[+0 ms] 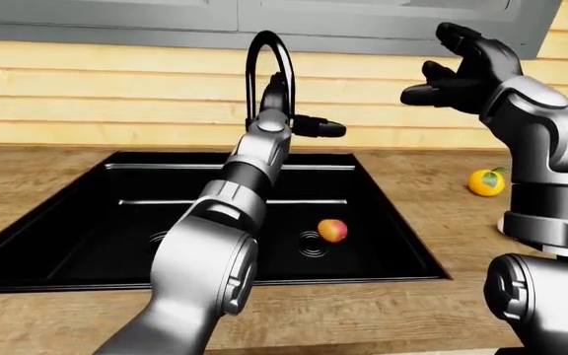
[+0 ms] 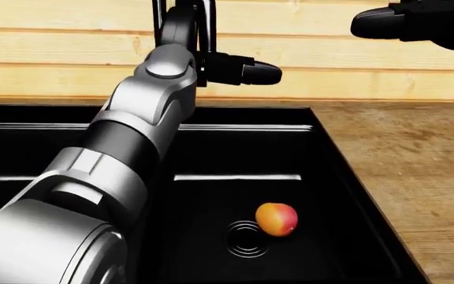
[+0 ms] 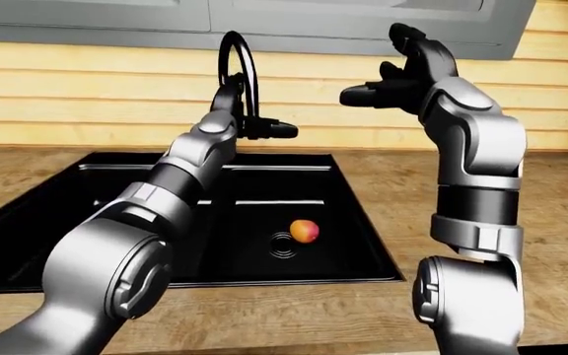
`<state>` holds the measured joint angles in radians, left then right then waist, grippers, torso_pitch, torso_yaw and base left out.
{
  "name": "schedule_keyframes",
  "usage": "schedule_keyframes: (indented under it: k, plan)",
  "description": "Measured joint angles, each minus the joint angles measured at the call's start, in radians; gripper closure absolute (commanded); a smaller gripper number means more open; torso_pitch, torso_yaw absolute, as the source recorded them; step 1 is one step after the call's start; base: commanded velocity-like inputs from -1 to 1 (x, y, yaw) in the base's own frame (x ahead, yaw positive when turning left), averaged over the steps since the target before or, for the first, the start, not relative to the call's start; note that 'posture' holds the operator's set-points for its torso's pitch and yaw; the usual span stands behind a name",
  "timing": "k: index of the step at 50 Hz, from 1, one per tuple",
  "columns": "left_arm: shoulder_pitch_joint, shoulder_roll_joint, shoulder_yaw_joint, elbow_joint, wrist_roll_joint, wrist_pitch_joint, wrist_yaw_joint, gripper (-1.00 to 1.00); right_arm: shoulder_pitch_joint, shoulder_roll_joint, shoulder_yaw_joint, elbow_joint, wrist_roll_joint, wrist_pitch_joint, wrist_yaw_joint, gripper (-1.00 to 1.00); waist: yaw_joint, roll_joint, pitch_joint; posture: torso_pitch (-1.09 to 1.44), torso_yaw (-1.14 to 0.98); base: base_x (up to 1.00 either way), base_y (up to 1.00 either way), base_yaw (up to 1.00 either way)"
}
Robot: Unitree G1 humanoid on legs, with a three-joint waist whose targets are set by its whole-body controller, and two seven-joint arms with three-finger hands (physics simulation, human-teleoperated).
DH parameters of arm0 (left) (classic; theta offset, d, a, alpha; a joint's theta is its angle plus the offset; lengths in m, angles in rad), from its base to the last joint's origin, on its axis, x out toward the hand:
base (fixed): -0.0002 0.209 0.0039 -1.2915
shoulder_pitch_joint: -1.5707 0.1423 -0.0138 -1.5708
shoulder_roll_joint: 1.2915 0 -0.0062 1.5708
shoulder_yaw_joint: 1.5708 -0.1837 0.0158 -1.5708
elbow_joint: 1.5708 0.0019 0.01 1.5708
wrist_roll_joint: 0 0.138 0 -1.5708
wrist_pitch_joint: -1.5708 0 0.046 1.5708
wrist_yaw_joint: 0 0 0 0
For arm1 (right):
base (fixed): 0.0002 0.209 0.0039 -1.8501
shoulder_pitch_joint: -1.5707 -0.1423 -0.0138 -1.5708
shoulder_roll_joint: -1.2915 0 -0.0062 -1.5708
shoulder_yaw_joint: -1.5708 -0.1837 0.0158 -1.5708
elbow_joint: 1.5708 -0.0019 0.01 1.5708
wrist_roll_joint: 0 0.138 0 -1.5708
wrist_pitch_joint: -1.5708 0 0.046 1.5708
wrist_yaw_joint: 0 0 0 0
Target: Turn the sink spout to the right.
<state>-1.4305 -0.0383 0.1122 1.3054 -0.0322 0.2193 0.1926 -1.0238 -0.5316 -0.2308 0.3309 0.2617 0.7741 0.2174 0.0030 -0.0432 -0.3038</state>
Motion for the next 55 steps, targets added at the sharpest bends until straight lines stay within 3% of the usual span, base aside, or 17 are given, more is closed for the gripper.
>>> schedule_keyframes:
  k: [55]
  plan:
    - [-0.03, -0.077, -0.015, -0.004, 0.004, 0.013, 0.019, -1.0, 0.027, -0.021, -0.016, -0.061, 0.026, 0.033, -0.008, -1.0, 0.001, -0.008, -0.002, -0.45, 0.0, 0.0, 0.0, 0.0]
